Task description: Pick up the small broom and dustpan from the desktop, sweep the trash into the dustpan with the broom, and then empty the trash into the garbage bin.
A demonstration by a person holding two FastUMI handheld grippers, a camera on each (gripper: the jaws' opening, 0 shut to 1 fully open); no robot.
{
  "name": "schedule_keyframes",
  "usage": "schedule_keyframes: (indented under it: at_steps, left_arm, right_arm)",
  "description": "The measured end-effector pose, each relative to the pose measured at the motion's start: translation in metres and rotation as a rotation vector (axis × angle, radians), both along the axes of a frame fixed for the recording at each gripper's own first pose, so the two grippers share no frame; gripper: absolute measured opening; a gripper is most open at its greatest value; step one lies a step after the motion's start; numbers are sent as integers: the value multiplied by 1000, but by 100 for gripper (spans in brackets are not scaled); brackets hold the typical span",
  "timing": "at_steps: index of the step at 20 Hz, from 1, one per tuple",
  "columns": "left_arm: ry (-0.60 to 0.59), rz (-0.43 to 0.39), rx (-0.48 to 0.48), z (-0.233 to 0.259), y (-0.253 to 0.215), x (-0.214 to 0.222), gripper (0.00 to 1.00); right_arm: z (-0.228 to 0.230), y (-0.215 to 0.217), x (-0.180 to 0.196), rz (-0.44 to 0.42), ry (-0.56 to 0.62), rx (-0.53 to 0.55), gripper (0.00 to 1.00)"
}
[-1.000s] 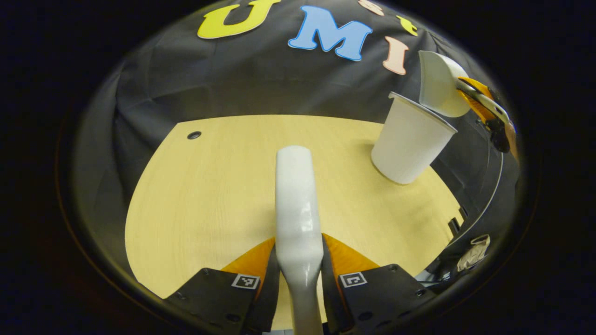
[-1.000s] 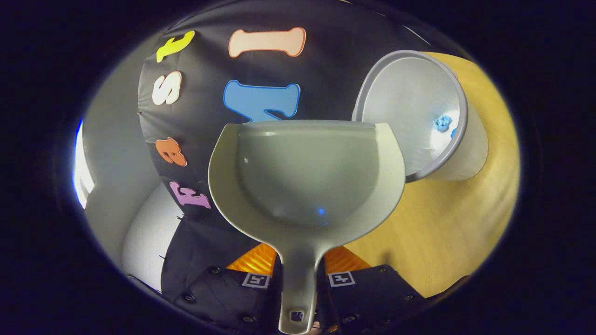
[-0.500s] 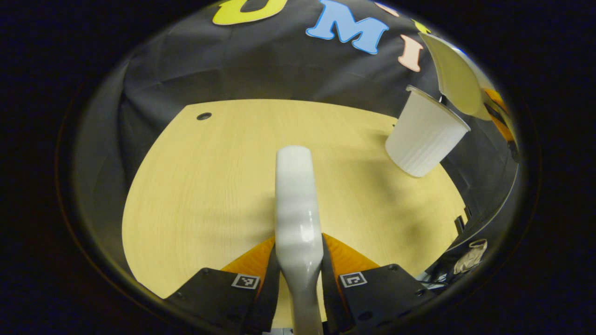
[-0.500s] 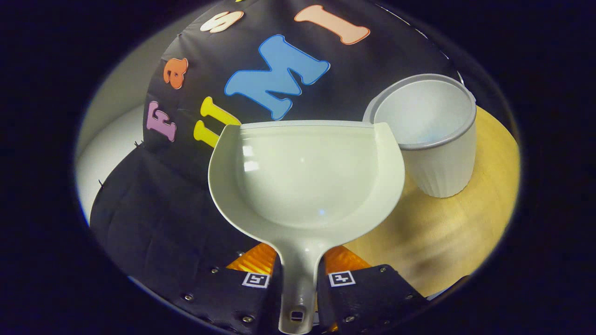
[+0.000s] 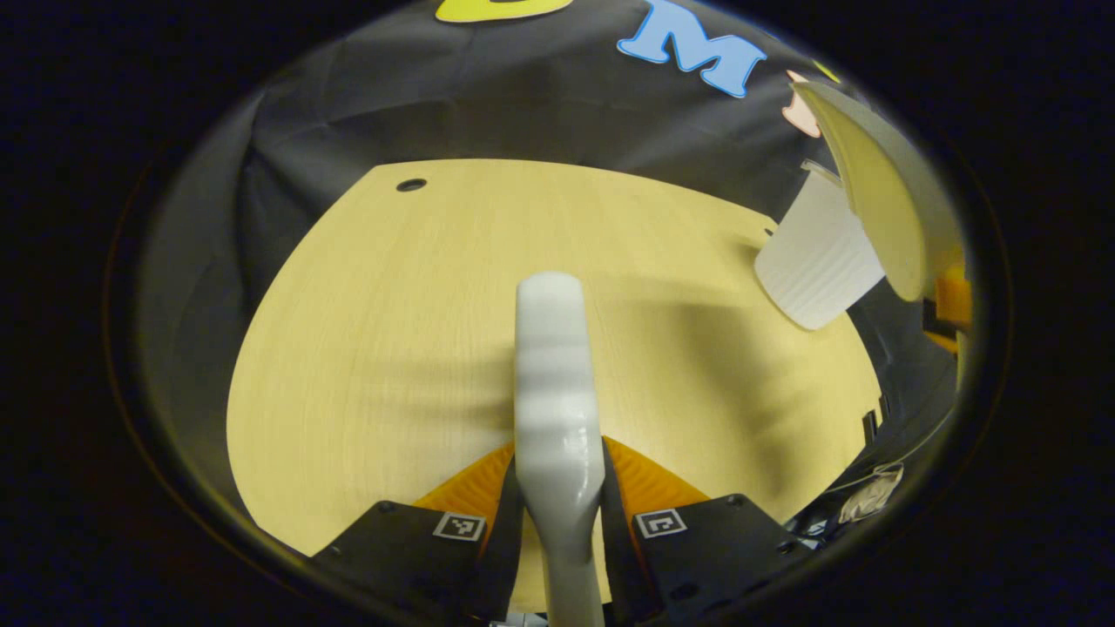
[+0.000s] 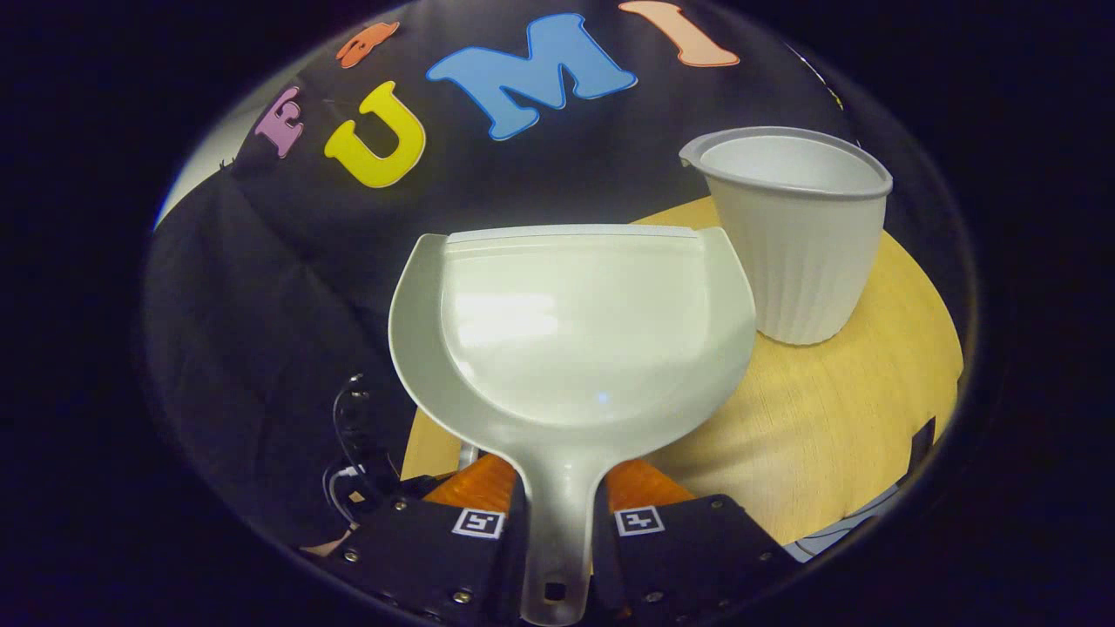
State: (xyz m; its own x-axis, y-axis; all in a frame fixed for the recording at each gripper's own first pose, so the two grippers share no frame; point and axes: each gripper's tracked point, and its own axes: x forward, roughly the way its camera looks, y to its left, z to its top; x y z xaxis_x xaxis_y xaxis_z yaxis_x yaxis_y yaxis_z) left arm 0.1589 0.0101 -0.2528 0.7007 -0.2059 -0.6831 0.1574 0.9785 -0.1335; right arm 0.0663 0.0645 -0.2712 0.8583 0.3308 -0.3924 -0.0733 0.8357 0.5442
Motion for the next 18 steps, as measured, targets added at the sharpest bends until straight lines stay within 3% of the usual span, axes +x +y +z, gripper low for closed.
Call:
schedule_keyframes:
  at_steps: [6,12,18]
  left_arm:
    - [16,19,5,-5,2,4,46]
    - [57,45,25,-15,3,5,47]
    - [102,48,59,-24,-2,6,46]
  right_arm:
    - [-80,-12,18,-73,96,-224,32]
    - [-141,-4,20,-67,230,-287,31]
    - [-167,-10,14,-66,317,-340,32]
